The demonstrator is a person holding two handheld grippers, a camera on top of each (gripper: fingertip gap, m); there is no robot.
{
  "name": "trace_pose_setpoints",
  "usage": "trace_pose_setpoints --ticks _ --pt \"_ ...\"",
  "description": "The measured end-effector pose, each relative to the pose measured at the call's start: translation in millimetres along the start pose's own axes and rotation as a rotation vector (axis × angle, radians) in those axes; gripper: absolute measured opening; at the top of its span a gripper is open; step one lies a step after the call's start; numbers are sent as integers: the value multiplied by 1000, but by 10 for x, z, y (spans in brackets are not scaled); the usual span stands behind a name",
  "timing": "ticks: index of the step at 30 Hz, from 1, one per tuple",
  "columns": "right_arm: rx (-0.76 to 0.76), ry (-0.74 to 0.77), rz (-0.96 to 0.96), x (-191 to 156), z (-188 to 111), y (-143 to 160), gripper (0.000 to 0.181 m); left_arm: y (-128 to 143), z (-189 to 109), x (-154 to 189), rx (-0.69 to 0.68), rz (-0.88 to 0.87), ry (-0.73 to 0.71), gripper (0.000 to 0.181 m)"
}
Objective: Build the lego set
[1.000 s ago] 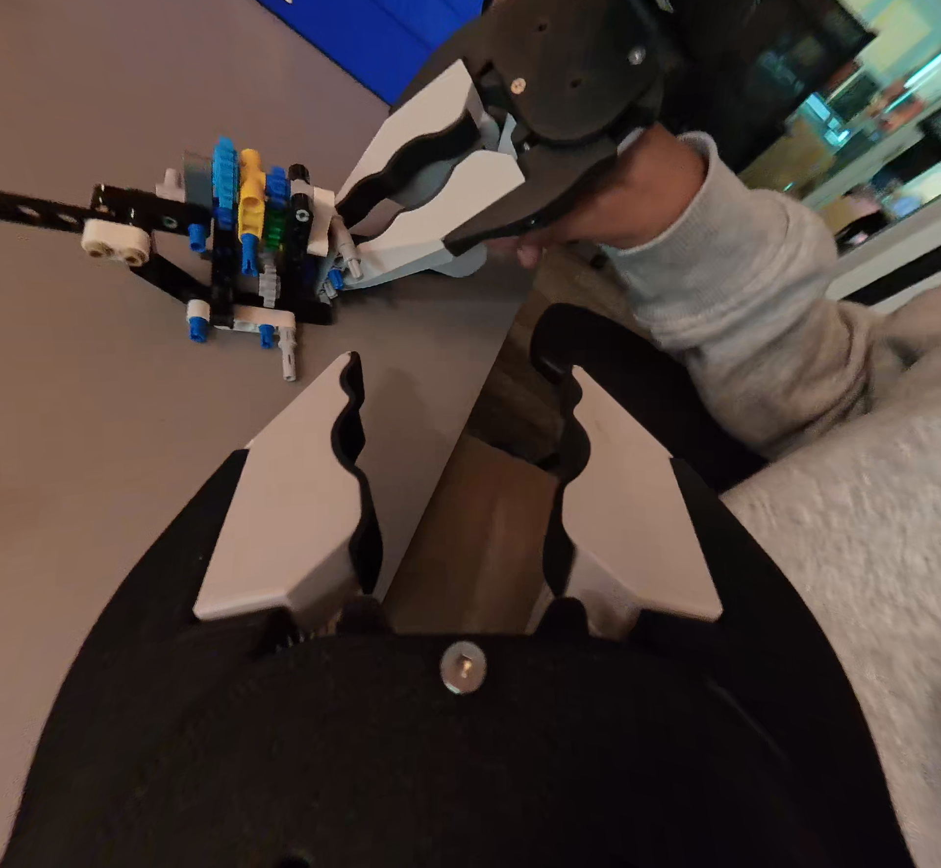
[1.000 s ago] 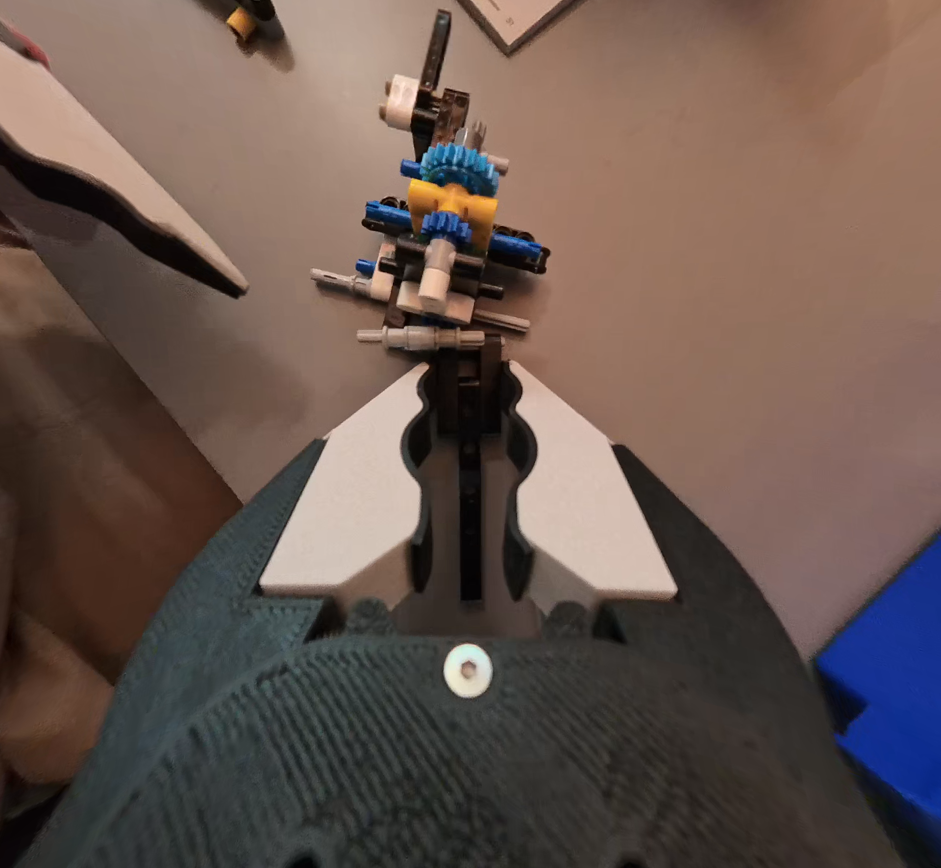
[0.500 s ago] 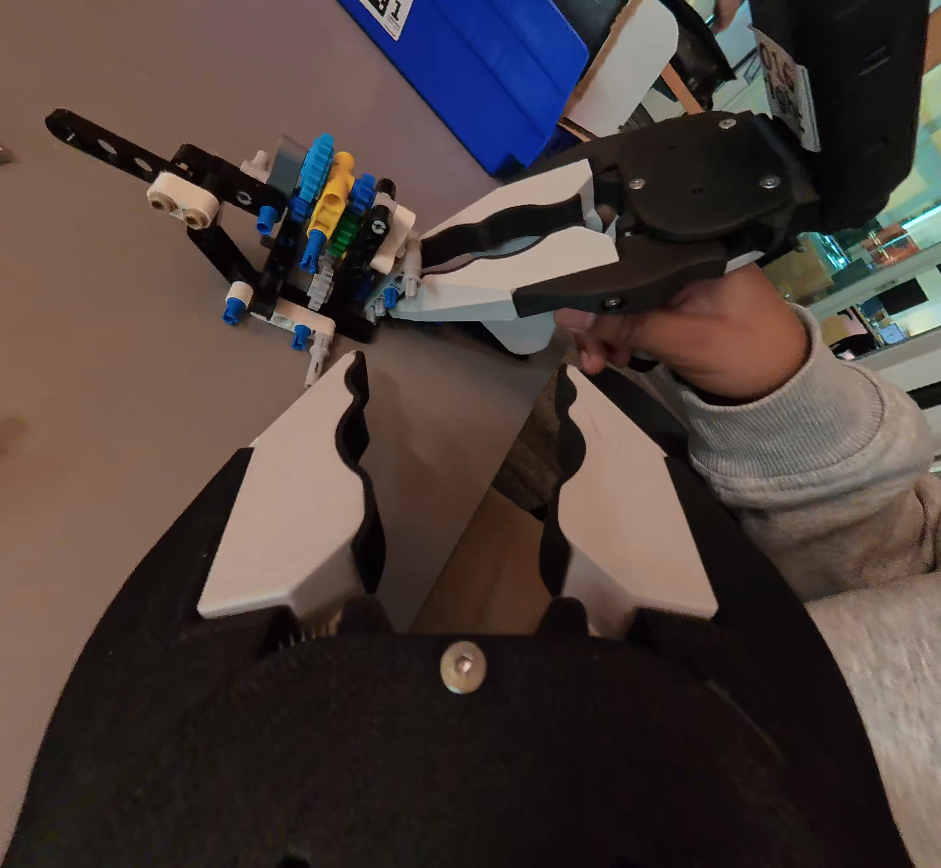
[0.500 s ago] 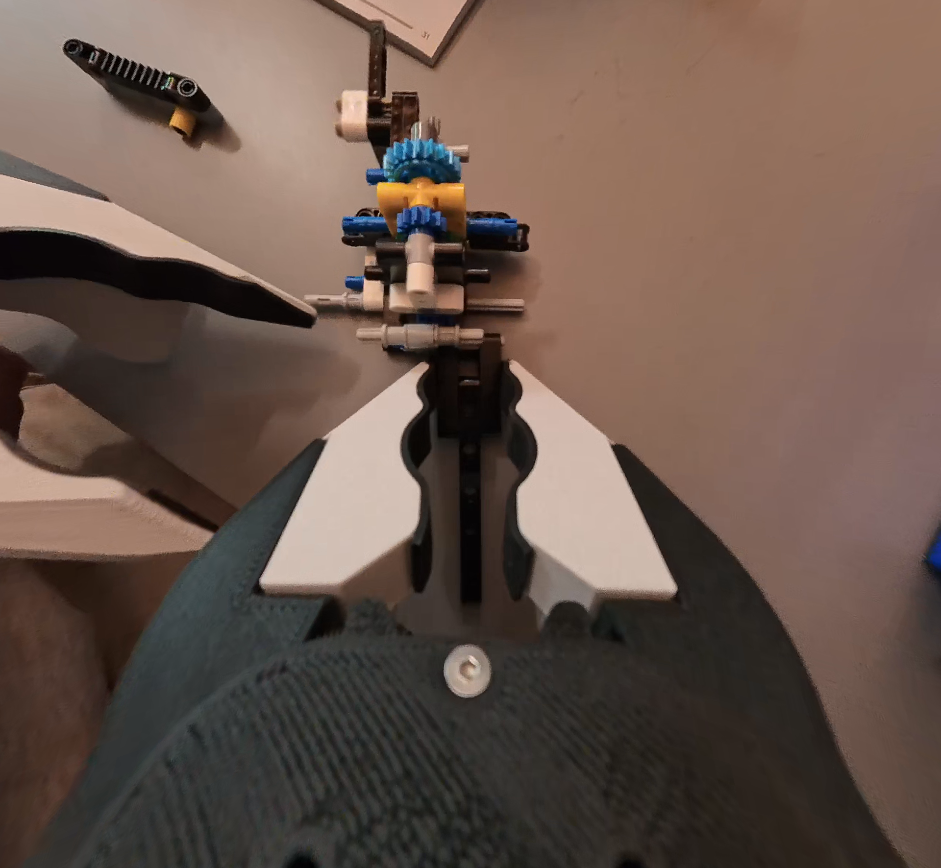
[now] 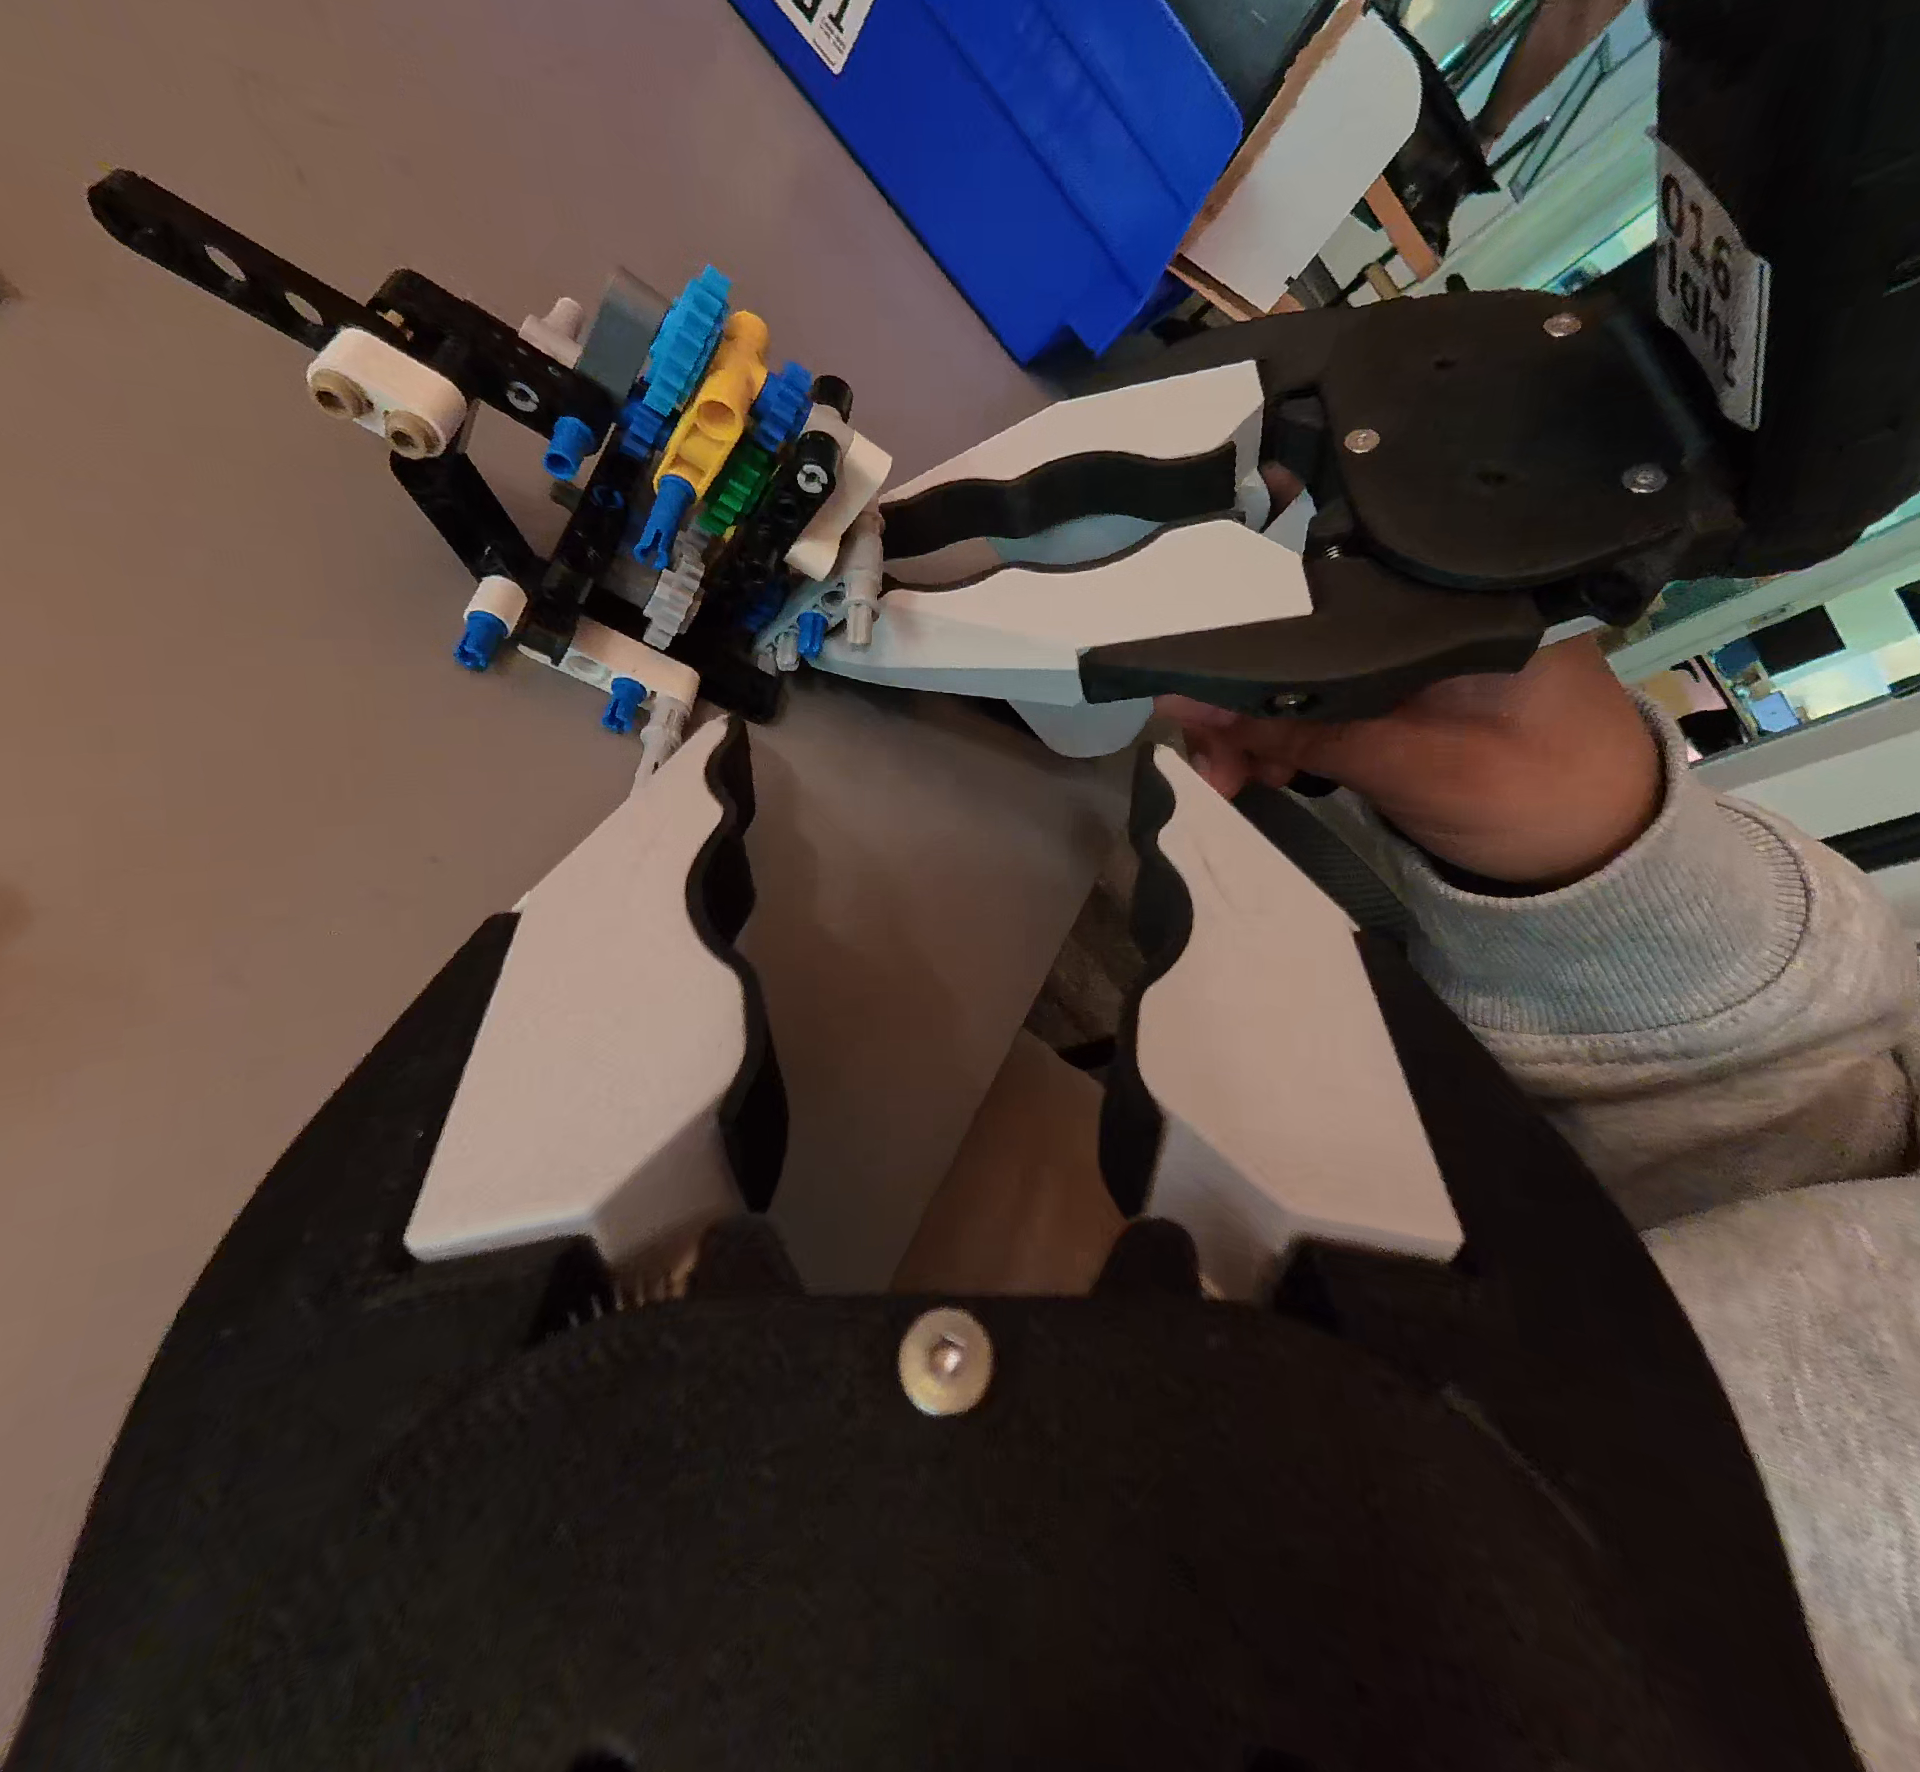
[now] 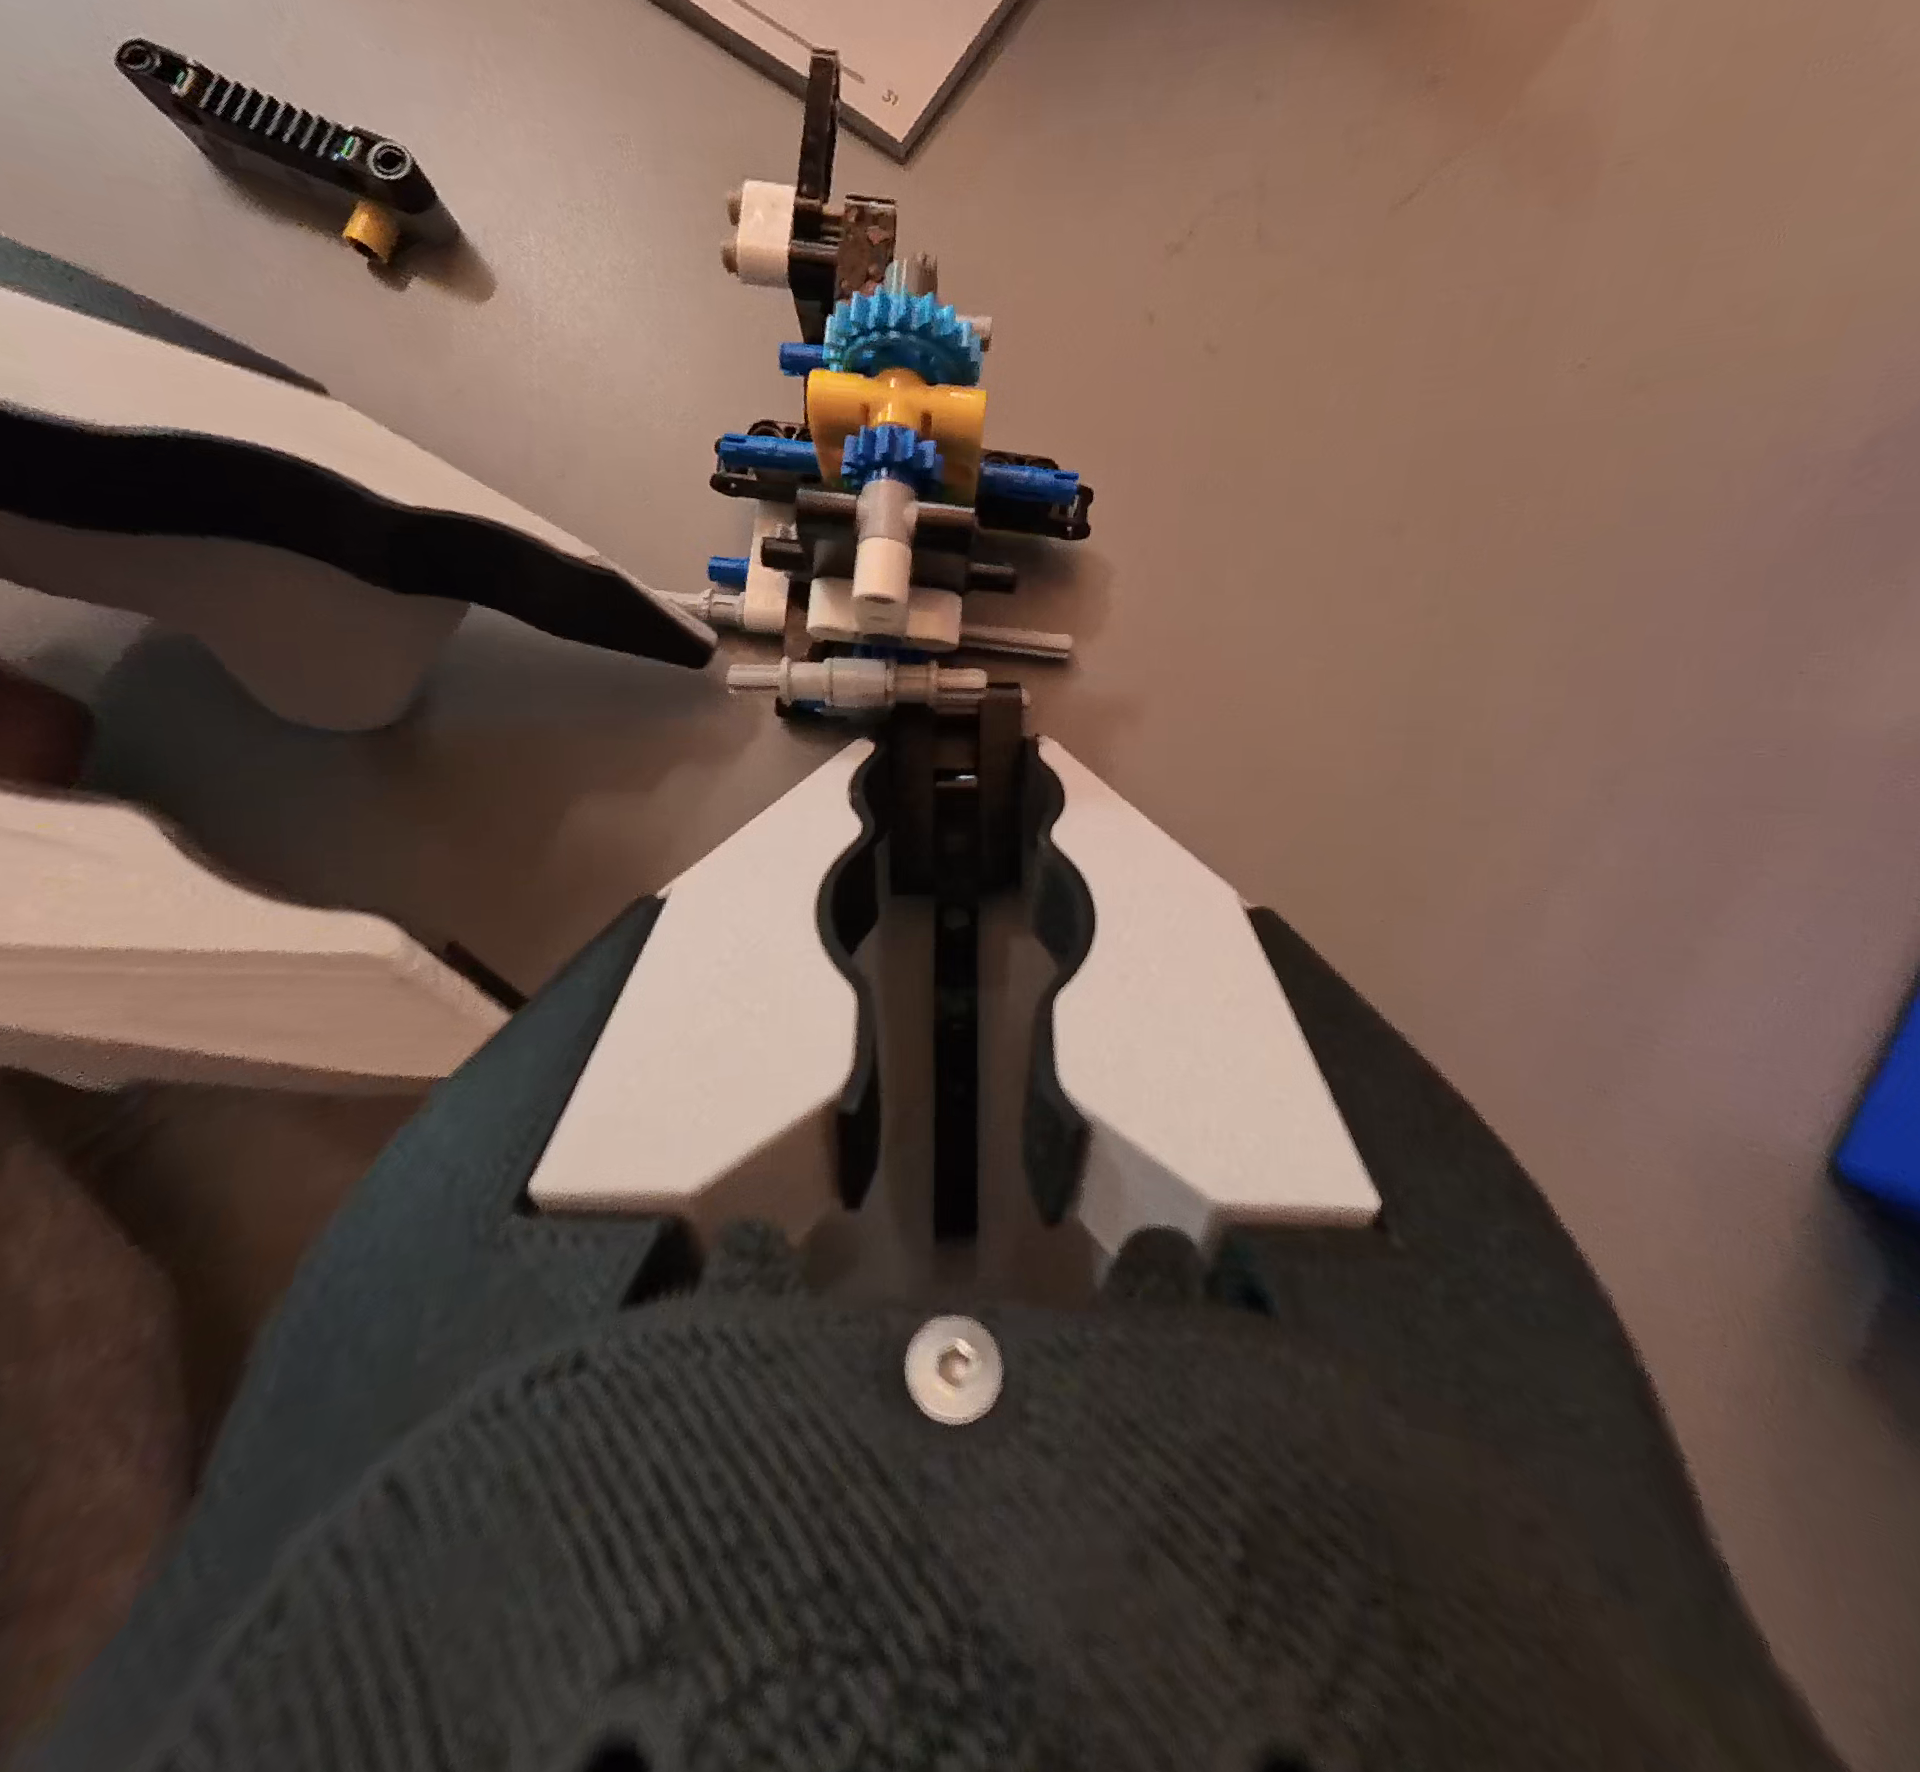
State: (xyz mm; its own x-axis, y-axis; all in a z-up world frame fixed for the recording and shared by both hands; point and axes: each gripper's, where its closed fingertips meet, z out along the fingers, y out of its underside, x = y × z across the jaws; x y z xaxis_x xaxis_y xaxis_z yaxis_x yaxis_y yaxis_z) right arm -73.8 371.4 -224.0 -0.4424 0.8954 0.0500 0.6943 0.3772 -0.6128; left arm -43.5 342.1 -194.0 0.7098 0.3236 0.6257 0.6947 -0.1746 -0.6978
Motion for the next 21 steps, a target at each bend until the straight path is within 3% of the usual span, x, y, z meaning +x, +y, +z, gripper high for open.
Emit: trace_pose_setpoints --ticks 1,21 --pt "5 -2 -5 1 0 -1 24 -9 -1 -6 4 0 3 69" --pt "35 -27 4 17 -3 3 24 -67 -47 -32 26 -47 75 67"
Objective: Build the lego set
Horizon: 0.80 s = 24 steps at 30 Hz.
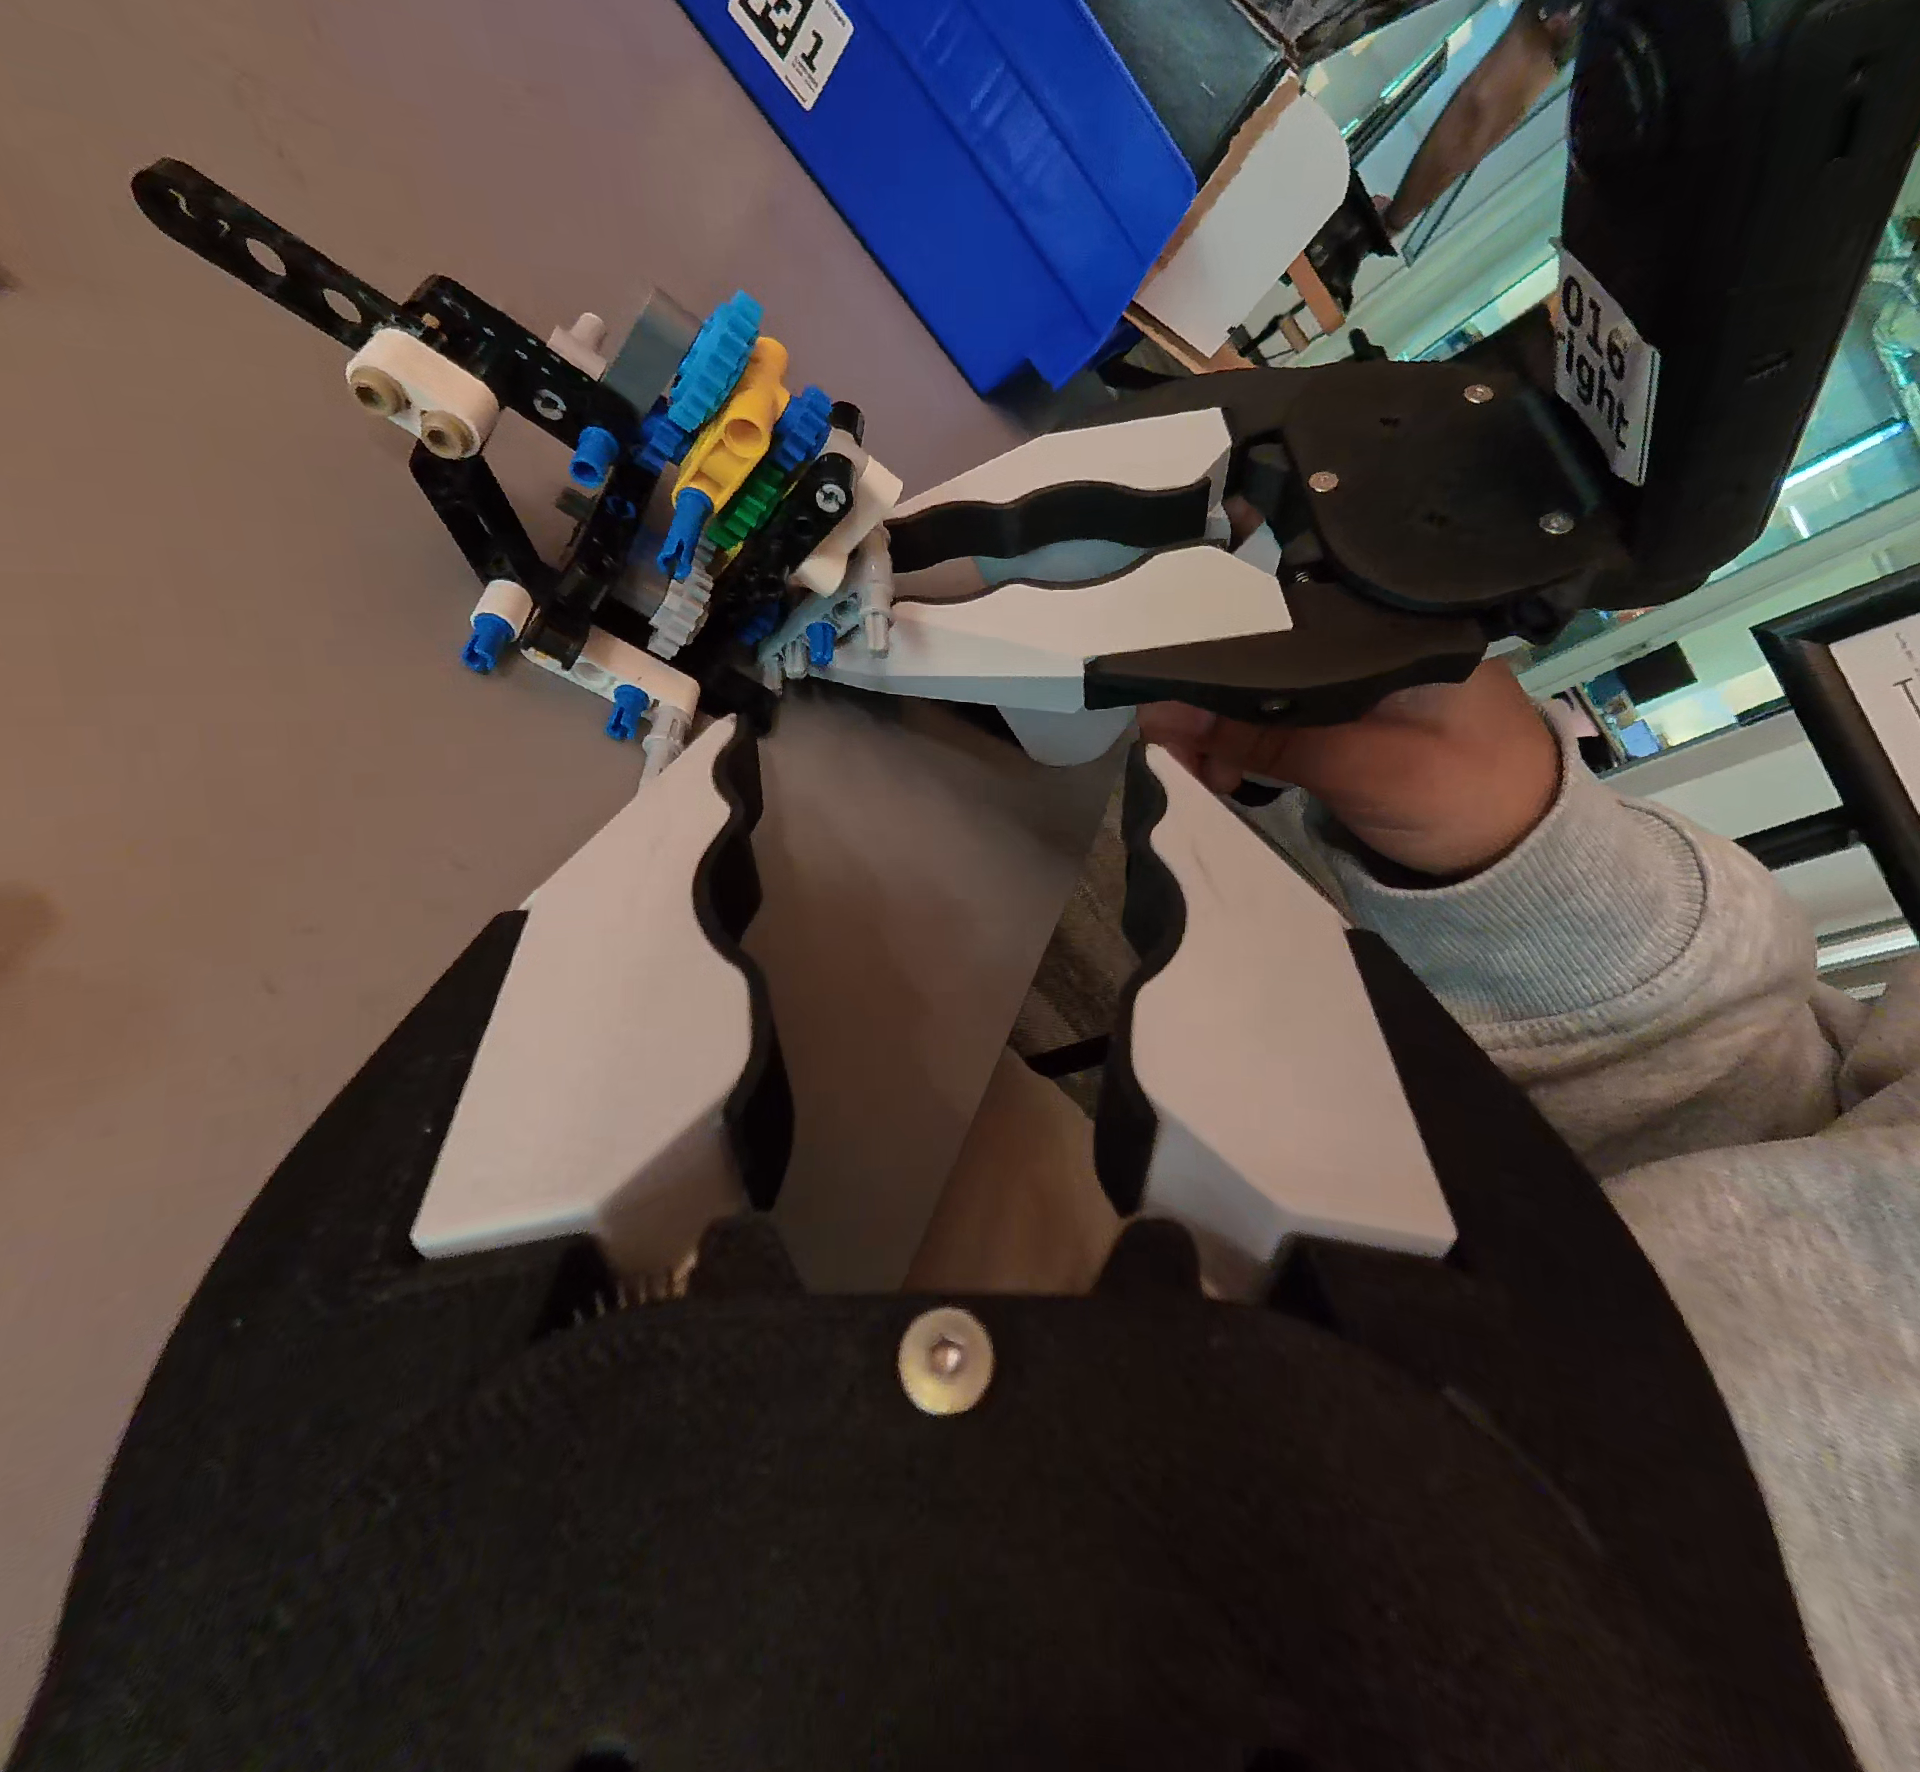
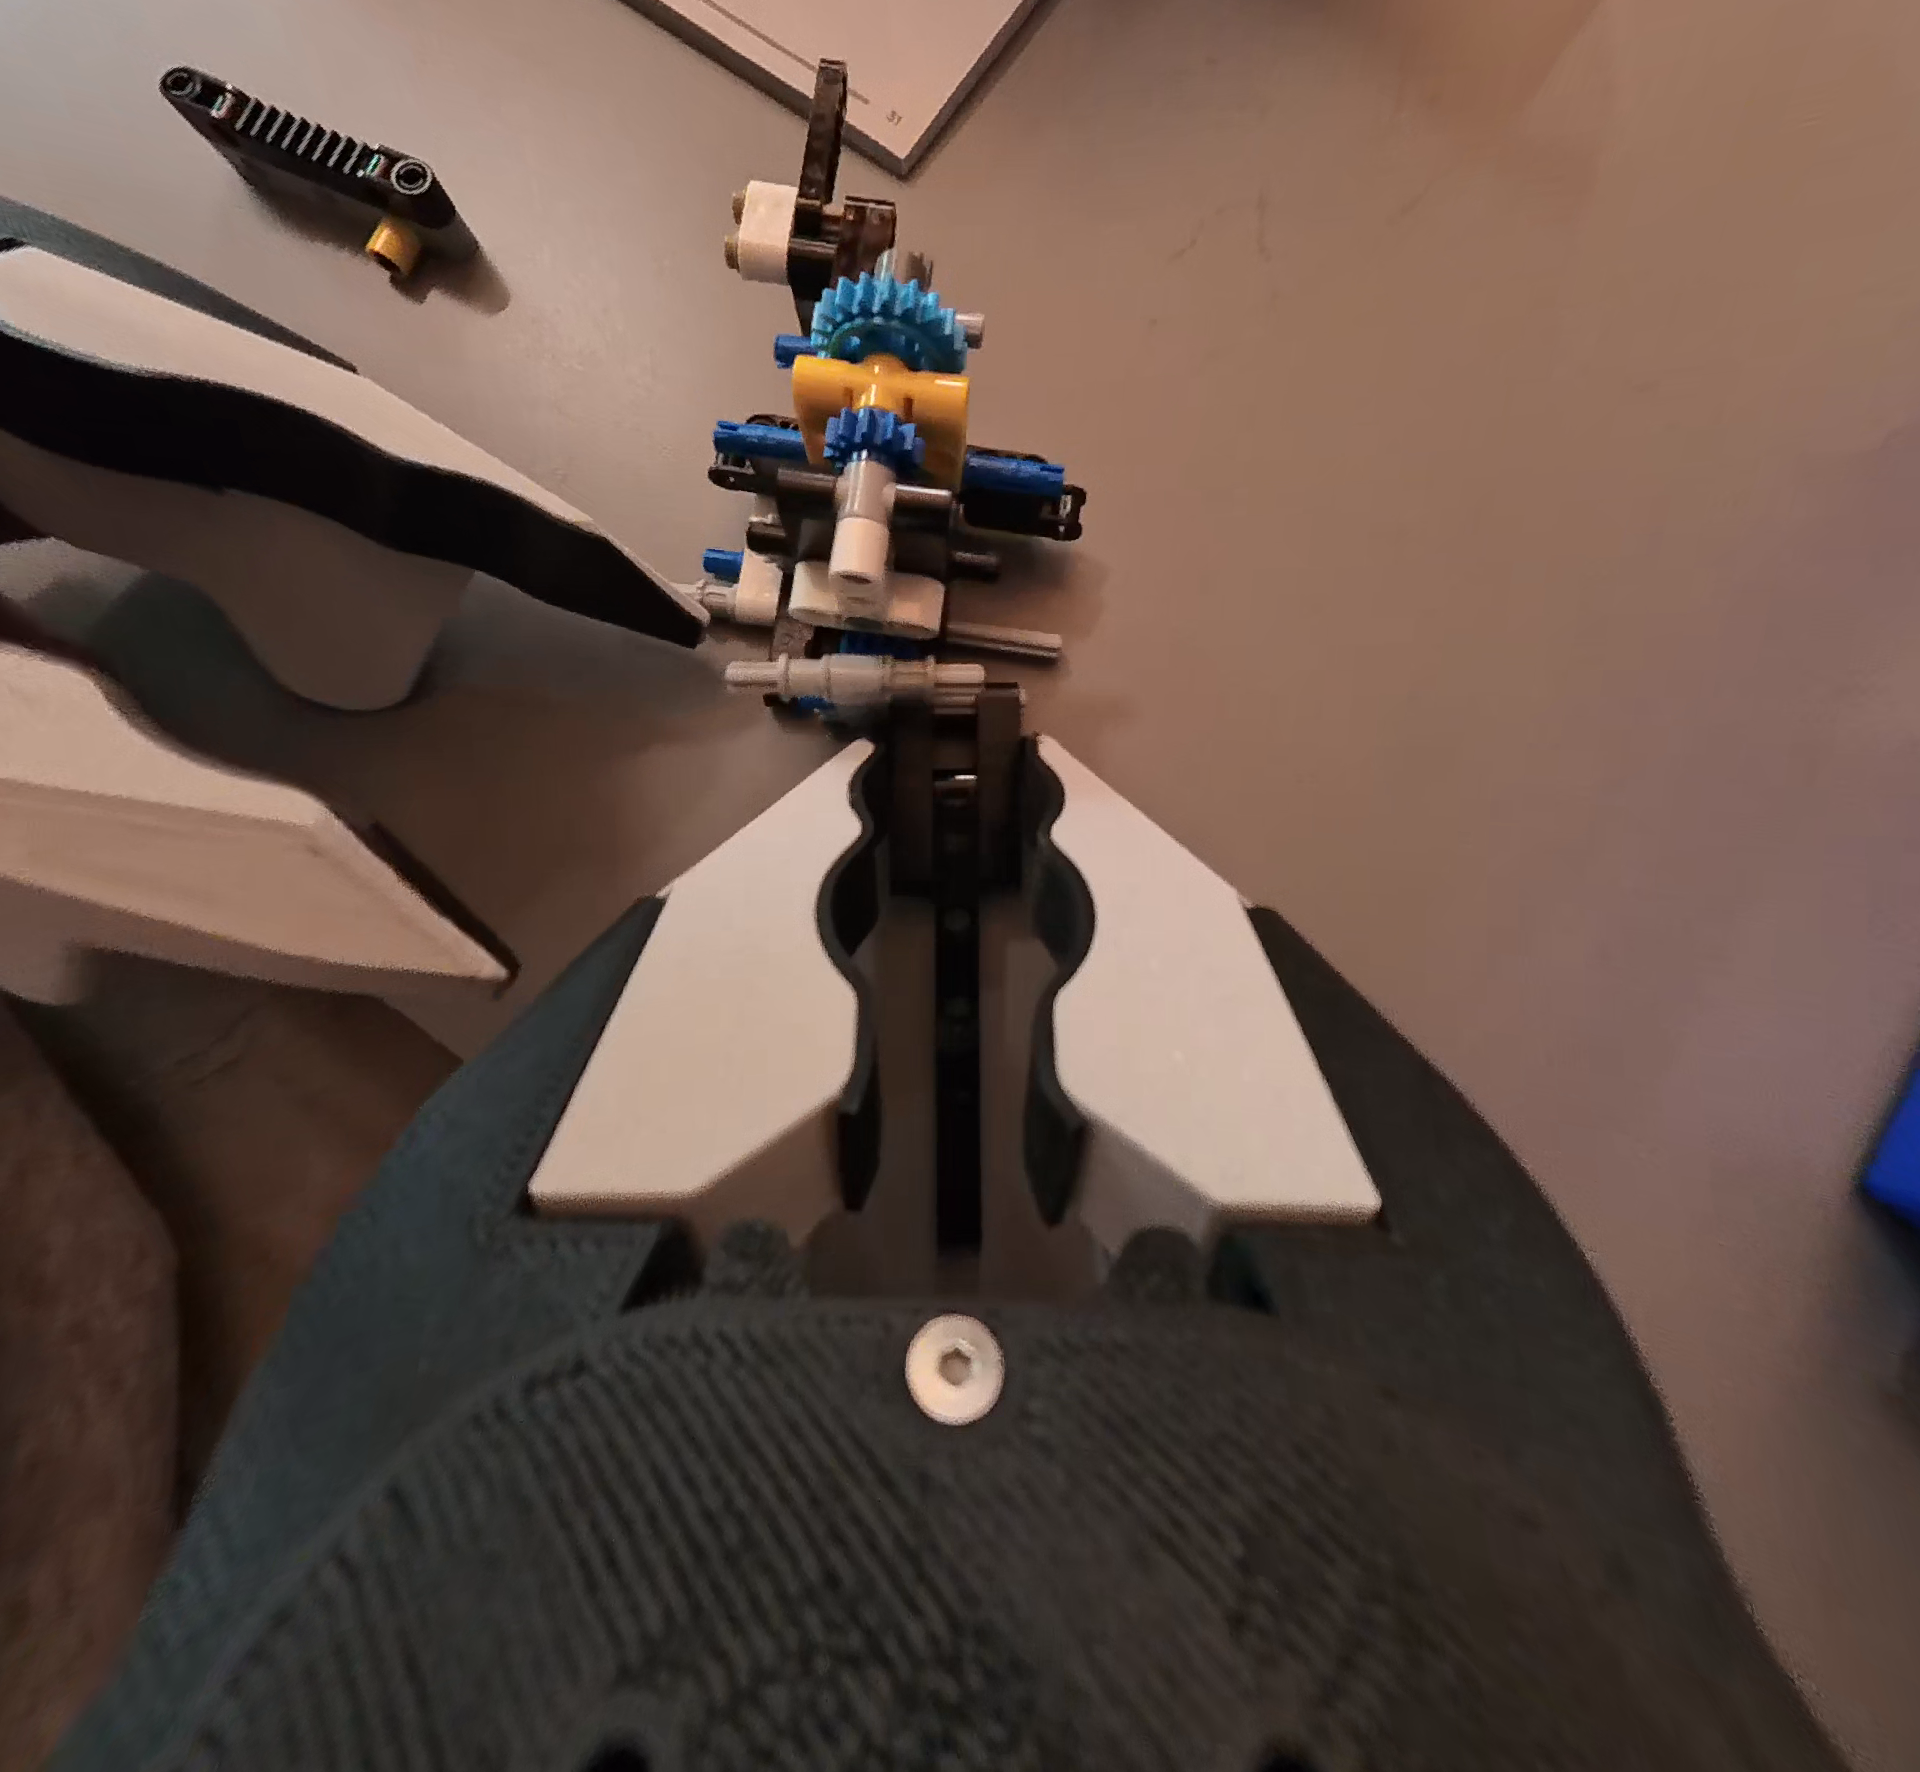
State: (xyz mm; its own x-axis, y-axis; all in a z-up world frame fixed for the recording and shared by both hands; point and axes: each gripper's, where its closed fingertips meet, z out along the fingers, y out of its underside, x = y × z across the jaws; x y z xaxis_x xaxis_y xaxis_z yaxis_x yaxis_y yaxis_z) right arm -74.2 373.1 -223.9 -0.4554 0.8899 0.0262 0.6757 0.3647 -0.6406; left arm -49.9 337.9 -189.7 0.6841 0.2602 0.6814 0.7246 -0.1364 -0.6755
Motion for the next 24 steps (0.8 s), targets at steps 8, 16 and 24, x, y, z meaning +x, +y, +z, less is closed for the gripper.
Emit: trace_pose_setpoints --ticks 8,16,24 --pt "-62 10 39 4 -6 21 24 4 7 0 -5 8 -7 67" --pt "-114 34 49 2 5 20 24 5 7 1 -5 2 -4 65" --pt "-150 30 86 -38 6 23 24 12 8 6 -8 -3 0 64"
